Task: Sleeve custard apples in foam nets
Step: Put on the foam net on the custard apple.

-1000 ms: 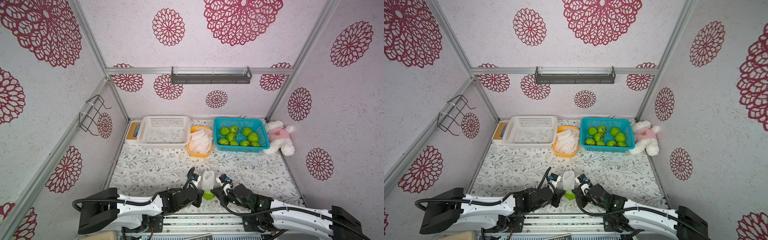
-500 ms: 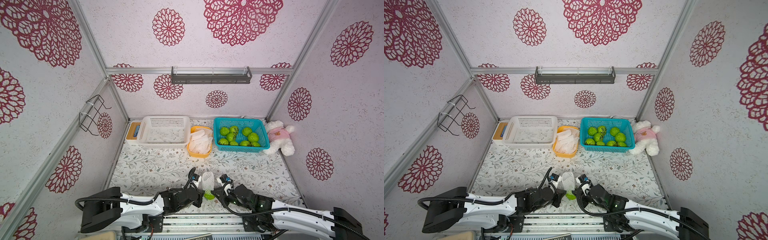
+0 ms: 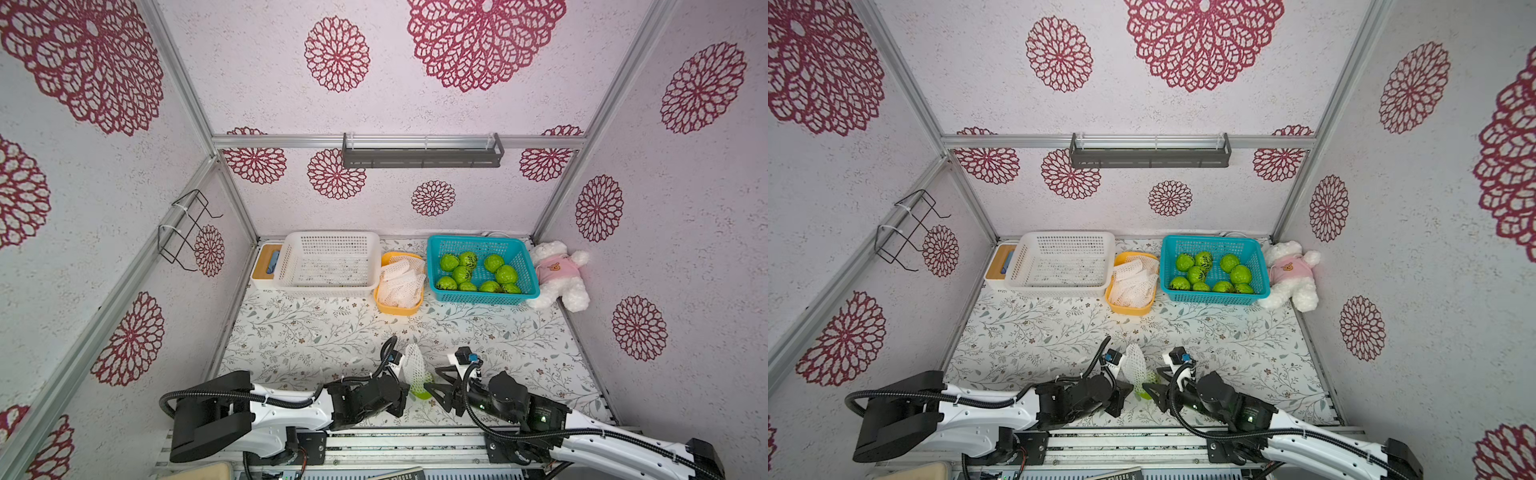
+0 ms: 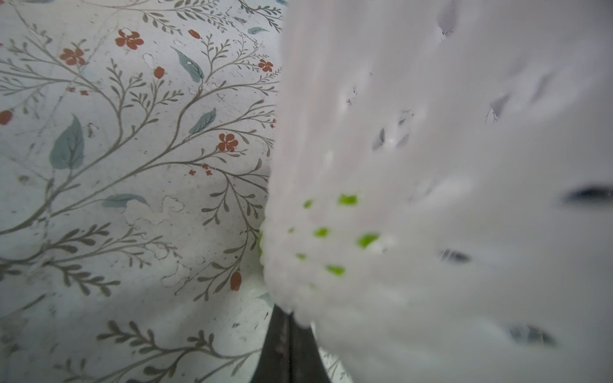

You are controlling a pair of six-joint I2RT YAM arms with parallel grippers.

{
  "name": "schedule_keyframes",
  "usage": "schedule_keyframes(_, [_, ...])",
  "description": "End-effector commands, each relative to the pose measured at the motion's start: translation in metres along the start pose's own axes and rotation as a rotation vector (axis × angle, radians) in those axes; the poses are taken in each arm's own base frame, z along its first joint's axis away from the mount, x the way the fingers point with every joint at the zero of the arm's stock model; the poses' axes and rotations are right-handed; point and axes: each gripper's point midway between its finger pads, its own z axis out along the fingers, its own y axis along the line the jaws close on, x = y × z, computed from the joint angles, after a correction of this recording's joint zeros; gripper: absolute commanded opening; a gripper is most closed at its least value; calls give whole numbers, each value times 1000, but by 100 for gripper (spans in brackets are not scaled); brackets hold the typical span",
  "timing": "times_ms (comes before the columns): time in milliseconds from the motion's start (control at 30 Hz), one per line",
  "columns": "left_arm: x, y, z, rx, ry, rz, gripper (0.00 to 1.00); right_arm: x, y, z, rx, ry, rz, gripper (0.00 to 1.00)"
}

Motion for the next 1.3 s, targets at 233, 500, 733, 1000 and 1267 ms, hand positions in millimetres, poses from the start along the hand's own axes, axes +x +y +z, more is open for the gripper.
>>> schedule_keyframes(233, [-8,-17,2,21,-8,26,0,2,-29,12,179,115,205,55])
schedule_keyframes(500, [-8,-23,7,23,7,50,0,12,-30,18,153,120,238,58])
schedule_keyframes(733, [-7,-25,11,23,17,56,0,21,-44,13,206,119,254,53])
schedule_keyframes(1000, [-7,-24,11,16,15,50,0,-10,-35,-2,159,-5,256,59])
schedule_keyframes(1267, [-7,-25,11,17,15,52,0,-28,-50,-16,245,-83,371,55])
